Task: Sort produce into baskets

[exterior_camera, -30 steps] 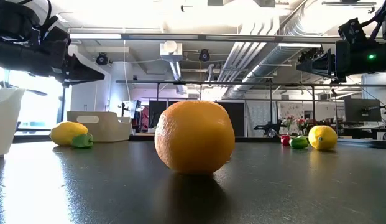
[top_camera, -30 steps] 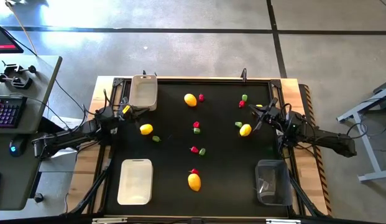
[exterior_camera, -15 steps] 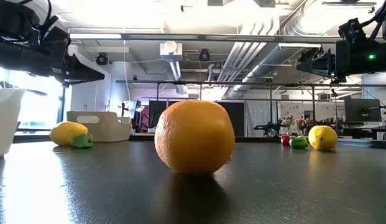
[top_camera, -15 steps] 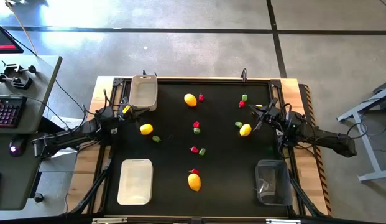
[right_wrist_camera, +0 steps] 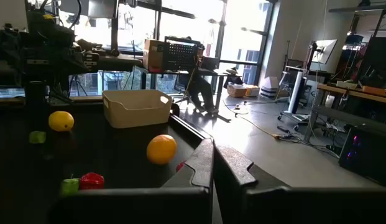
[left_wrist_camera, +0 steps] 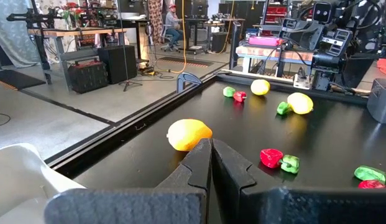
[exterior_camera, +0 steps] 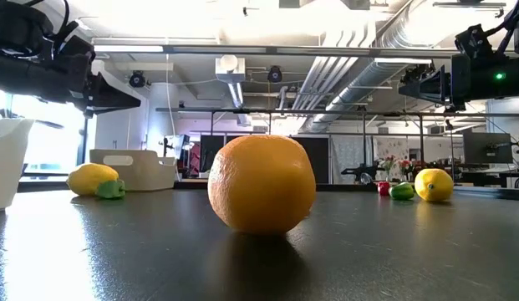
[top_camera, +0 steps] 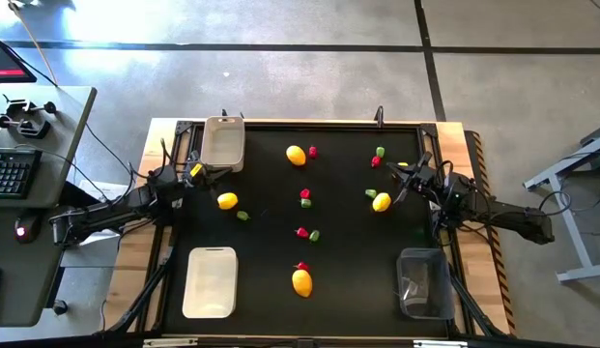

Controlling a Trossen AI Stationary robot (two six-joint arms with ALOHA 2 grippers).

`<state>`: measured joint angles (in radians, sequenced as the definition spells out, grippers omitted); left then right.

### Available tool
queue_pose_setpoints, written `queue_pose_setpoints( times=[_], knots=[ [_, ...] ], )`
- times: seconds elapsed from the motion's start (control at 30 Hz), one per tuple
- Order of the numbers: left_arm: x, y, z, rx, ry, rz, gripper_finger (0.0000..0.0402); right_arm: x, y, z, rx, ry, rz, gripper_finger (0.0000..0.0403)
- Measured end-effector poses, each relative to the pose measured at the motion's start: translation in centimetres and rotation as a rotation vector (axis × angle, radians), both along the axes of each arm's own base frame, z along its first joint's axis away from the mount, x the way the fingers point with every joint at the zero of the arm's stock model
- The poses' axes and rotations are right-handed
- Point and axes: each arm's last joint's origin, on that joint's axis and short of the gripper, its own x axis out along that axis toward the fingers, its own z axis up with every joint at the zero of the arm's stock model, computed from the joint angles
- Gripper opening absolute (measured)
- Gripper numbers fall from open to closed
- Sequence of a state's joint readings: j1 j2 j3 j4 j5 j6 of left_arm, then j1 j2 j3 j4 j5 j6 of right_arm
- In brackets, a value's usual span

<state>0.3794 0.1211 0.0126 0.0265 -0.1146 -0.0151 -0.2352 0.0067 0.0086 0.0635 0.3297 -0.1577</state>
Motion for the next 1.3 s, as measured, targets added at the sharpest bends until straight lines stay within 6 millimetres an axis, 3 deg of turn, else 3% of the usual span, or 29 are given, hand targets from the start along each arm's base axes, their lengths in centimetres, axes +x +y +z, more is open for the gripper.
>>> queue_pose_setpoints(
  times=[0.4,0.6,1.1,1.3],
  knots=[
    [0.00,0.00,0.00,0.007,0.004,0.000,0.0000,0.00,0.00,0.01,0.000,0.000,0.000,0.0000],
    [-0.07,0.14,0.06,0.142,0.073,0.041,0.0000,0.00,0.00,0.01,0.000,0.000,0.000,0.0000],
    [-0.09,0.18,0.30,0.026,-0.020,0.068,0.0000,0.00,0.00,0.01,0.000,0.000,0.000,0.0000],
    [-0.16,0.30,0.44,0.155,0.044,0.107,0.0000,0.00,0.00,0.00,0.000,0.000,0.000,0.0000]
  ],
)
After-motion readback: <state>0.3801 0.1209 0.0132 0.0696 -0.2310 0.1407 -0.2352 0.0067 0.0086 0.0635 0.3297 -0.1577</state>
